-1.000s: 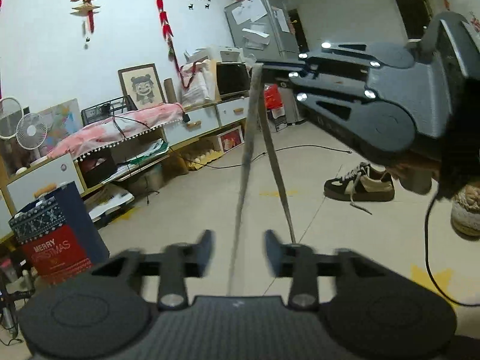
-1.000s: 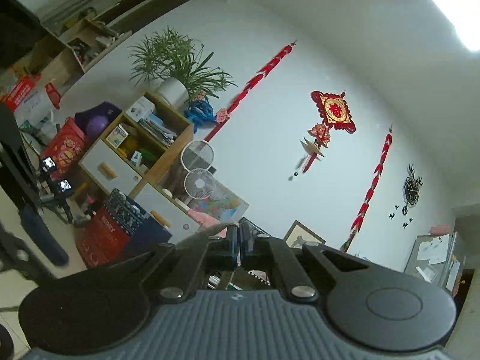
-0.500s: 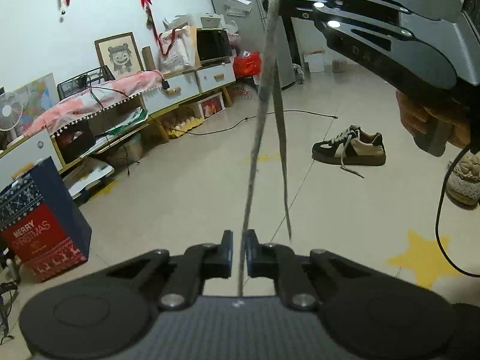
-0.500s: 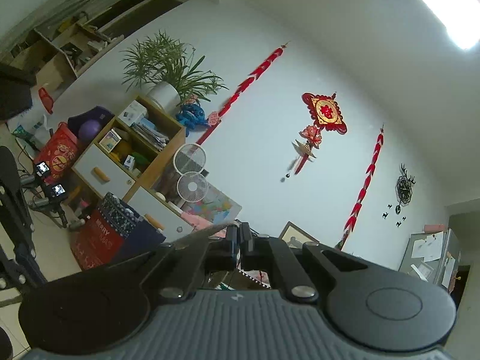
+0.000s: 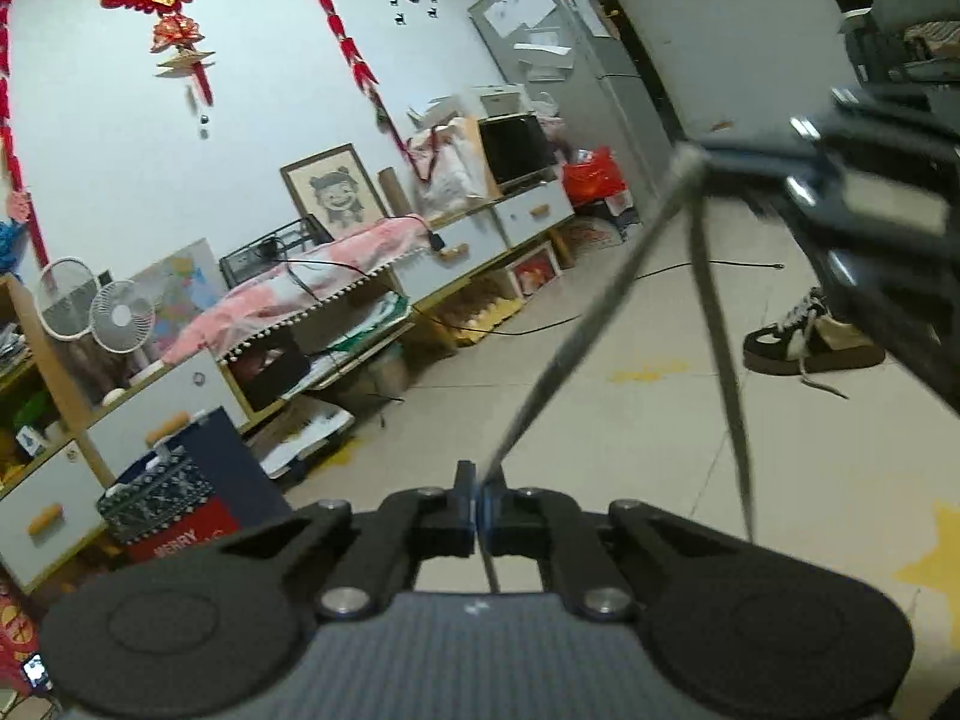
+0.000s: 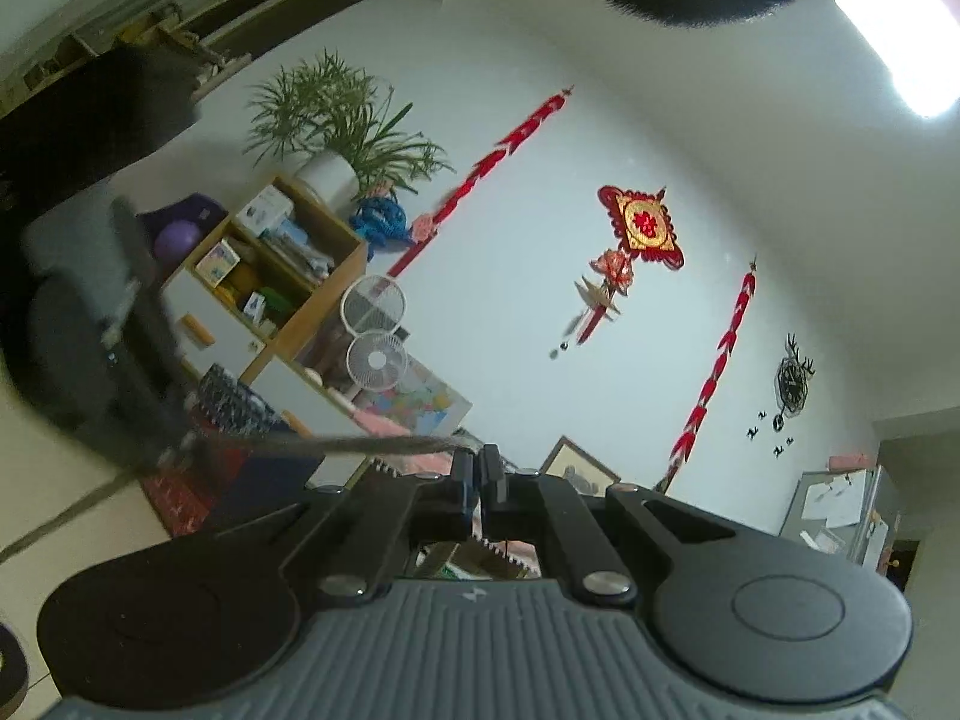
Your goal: Lace up shoes with both hands
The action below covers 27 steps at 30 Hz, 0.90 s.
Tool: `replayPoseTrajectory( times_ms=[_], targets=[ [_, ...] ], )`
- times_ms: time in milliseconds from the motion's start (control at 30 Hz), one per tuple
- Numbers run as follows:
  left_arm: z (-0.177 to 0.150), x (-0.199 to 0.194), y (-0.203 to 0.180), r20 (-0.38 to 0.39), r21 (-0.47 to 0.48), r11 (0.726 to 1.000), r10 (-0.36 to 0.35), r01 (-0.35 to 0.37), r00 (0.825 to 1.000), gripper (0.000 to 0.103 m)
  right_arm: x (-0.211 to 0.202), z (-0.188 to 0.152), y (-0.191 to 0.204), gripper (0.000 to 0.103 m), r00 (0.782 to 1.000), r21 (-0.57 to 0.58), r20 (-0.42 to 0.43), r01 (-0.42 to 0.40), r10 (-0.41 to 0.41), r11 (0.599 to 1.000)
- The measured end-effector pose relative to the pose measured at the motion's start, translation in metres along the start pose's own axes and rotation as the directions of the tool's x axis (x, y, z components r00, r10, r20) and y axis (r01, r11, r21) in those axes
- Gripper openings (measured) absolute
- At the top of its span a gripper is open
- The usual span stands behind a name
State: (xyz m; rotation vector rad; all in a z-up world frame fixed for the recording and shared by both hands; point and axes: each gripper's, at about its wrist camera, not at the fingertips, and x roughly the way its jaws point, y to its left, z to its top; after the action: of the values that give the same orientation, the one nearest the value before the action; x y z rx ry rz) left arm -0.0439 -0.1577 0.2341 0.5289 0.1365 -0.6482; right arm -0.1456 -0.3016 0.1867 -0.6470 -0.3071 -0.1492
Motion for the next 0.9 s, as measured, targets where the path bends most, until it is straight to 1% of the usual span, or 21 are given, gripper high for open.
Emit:
replayPoseTrajectory(
  times_ms=[67,167,200,267,367,400,433,467,500,533,567,600,633,700,733,800,867,900],
  targets=[
    [0.001,-0.001,0.000,-0.006,0.008,1.000,0.018,-0.018,1.000,0.002,-0.004,-0.004,0.005,0.002,1.000,-0.002,-0.018,-0.004,0.004,1.000],
    [0.005,-0.004,-0.001,-0.009,0.046,0.998,0.041,-0.041,0.999,0.002,-0.002,-0.012,0.012,0.002,0.995,-0.008,-0.088,-0.037,0.036,0.999],
    [0.007,-0.005,-0.002,-0.007,0.060,0.997,0.048,-0.048,0.999,0.002,-0.002,-0.014,0.016,0.002,0.992,-0.011,-0.114,-0.062,0.061,0.998],
    [0.010,-0.009,-0.006,0.007,0.087,0.995,0.055,-0.055,0.998,0.002,-0.002,-0.019,0.022,0.002,0.979,-0.016,-0.165,-0.120,0.116,0.993],
    [0.011,-0.014,-0.011,0.031,0.129,0.989,0.065,-0.069,0.997,0.002,-0.004,-0.018,0.020,0.004,0.948,0.089,-0.229,-0.204,0.219,0.975],
    [0.011,-0.015,-0.012,0.036,0.141,0.987,0.071,-0.075,0.997,0.002,-0.002,-0.018,0.016,0.015,0.922,0.156,-0.261,-0.252,0.286,0.955],
    [0.011,-0.015,-0.012,0.040,0.154,0.985,0.077,-0.082,0.996,0.003,0.001,-0.018,0.013,0.038,0.890,0.212,-0.290,-0.297,0.351,0.931],
    [0.009,-0.014,-0.013,0.041,0.172,0.981,0.088,-0.093,0.995,0.003,0.004,-0.019,0.010,0.048,0.849,0.260,-0.318,-0.349,0.421,0.900],
    [0.007,-0.013,-0.014,0.041,0.190,0.976,0.098,-0.104,0.994,0.003,0.006,-0.020,0.007,0.053,0.801,0.308,-0.341,-0.400,0.492,0.864],
    [0.005,-0.012,-0.015,0.043,0.210,0.971,0.106,-0.113,0.993,0.002,0.008,-0.021,0.004,0.053,0.746,0.356,-0.360,-0.445,0.560,0.822],
    [0.003,-0.013,-0.016,0.049,0.229,0.967,0.104,-0.112,0.993,0.002,0.010,-0.020,-0.001,0.052,0.713,0.388,-0.364,-0.469,0.599,0.793],
    [0.001,-0.016,-0.017,0.063,0.248,0.963,0.088,-0.101,0.994,0.003,0.014,-0.017,-0.010,0.052,0.705,0.425,-0.348,-0.469,0.618,0.774],
    [0.000,-0.021,-0.019,0.076,0.265,0.960,0.072,-0.090,0.994,0.003,0.018,-0.013,-0.019,0.052,0.701,0.463,-0.328,-0.464,0.633,0.755],
    [0.000,-0.023,-0.022,0.083,0.292,0.953,0.061,-0.082,0.995,0.003,0.035,-0.004,-0.039,0.052,0.682,0.536,-0.257,-0.489,0.685,0.688],
    [0.000,-0.024,-0.023,0.086,0.304,0.949,0.055,-0.079,0.995,0.002,0.042,0.002,-0.041,0.052,0.682,0.518,-0.237,-0.514,0.692,0.683],
    [0.000,-0.027,-0.024,0.091,0.319,0.945,0.051,-0.078,0.995,0.003,0.056,0.014,-0.042,0.051,0.685,0.456,-0.204,-0.566,0.700,0.687],
    [-0.001,-0.028,-0.025,0.096,0.337,0.939,0.046,-0.076,0.994,0.003,0.068,0.016,-0.033,0.046,0.655,0.402,-0.205,-0.621,0.727,0.673],
    [-0.002,-0.029,-0.025,0.097,0.349,0.934,0.044,-0.076,0.994,0.003,0.074,0.017,-0.028,0.039,0.638,0.374,-0.209,-0.648,0.742,0.663]
  ],
)
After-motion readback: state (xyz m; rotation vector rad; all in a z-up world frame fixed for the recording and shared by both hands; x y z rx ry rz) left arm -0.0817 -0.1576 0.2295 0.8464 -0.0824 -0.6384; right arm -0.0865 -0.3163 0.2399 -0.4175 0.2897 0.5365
